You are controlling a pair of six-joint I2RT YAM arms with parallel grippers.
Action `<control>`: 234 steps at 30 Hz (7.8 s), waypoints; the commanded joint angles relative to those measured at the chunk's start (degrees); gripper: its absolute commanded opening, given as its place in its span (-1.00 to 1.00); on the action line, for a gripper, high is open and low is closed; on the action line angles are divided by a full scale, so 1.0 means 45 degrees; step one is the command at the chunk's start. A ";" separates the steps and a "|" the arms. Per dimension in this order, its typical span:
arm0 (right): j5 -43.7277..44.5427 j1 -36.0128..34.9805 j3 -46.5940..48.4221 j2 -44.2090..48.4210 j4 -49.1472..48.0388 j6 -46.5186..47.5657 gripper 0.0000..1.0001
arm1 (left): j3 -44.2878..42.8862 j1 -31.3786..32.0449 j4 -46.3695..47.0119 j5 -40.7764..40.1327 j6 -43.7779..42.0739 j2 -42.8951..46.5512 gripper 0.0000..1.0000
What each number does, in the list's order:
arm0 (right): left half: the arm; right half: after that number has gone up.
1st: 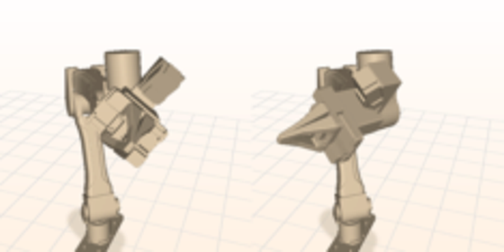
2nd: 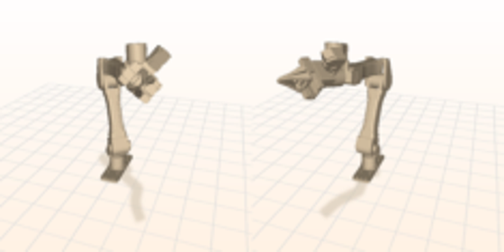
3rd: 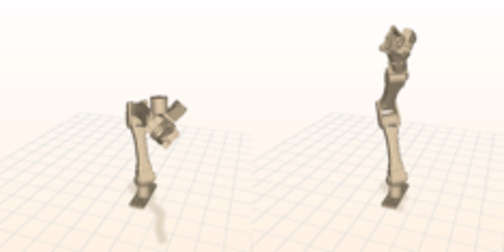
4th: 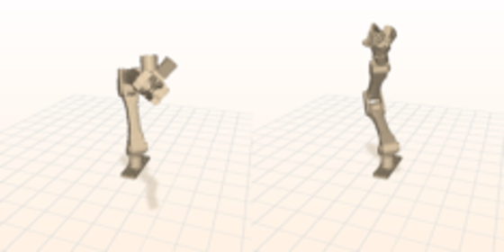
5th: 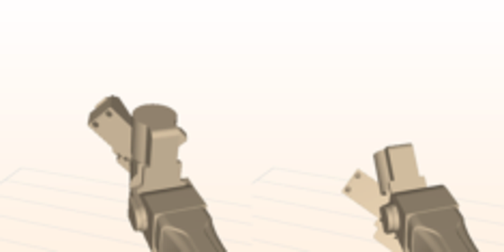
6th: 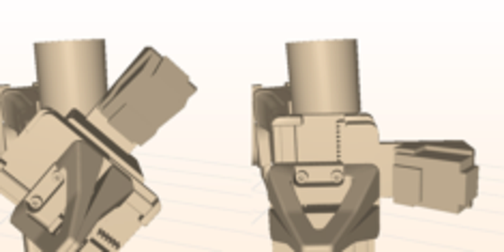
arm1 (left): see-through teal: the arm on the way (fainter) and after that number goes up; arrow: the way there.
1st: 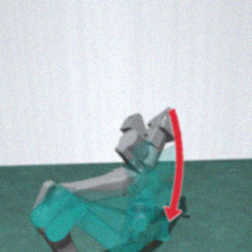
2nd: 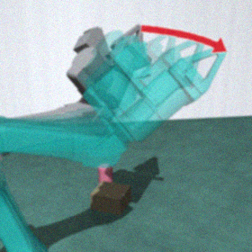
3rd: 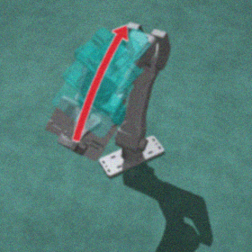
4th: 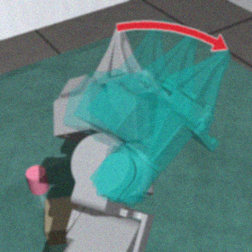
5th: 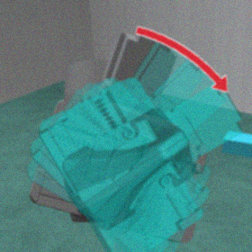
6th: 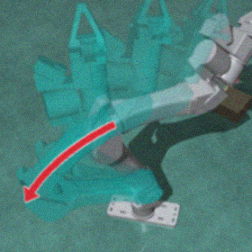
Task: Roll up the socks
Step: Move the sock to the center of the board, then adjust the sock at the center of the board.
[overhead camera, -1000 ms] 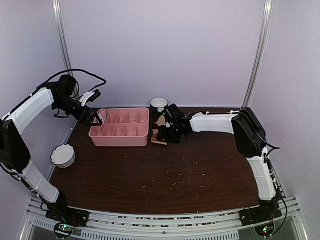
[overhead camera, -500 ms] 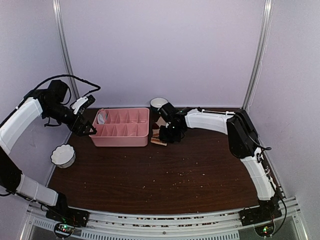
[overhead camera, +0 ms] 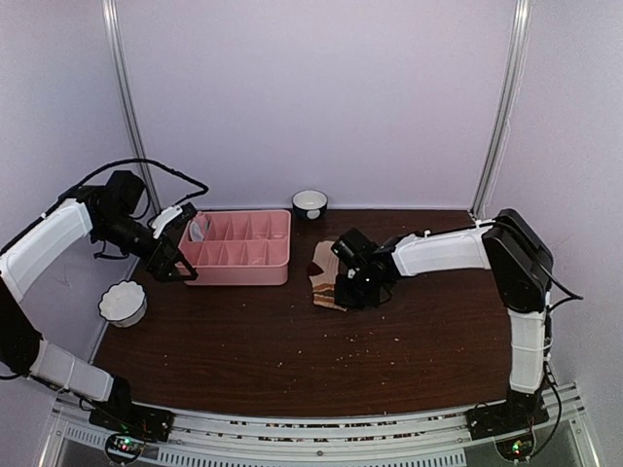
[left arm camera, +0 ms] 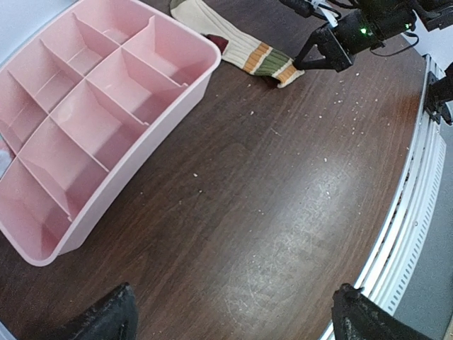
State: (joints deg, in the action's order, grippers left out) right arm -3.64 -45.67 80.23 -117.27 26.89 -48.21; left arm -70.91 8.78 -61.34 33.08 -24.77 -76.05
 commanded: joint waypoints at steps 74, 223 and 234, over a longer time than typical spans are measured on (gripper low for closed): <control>-0.6515 -0.1083 -1.0096 0.0645 -2.2988 -0.3190 0.73 | -0.9390 0.7679 0.3260 0.2351 0.6067 -1.5579 -0.63; 0.5317 -0.2720 -0.7065 0.5811 -0.5960 0.1157 0.30 | -0.4350 0.7101 0.2048 0.7077 0.4415 -1.0590 -1.00; -0.0844 -0.2854 -1.1979 0.8589 -1.3297 0.0389 0.48 | -0.4969 0.6986 0.2700 0.8801 0.6251 -1.0561 -1.00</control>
State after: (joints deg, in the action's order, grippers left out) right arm 5.98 -57.56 29.61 -78.35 -18.13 -44.34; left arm -92.29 40.71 -51.20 68.49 -0.27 -125.23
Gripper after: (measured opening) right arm 0.736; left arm 0.013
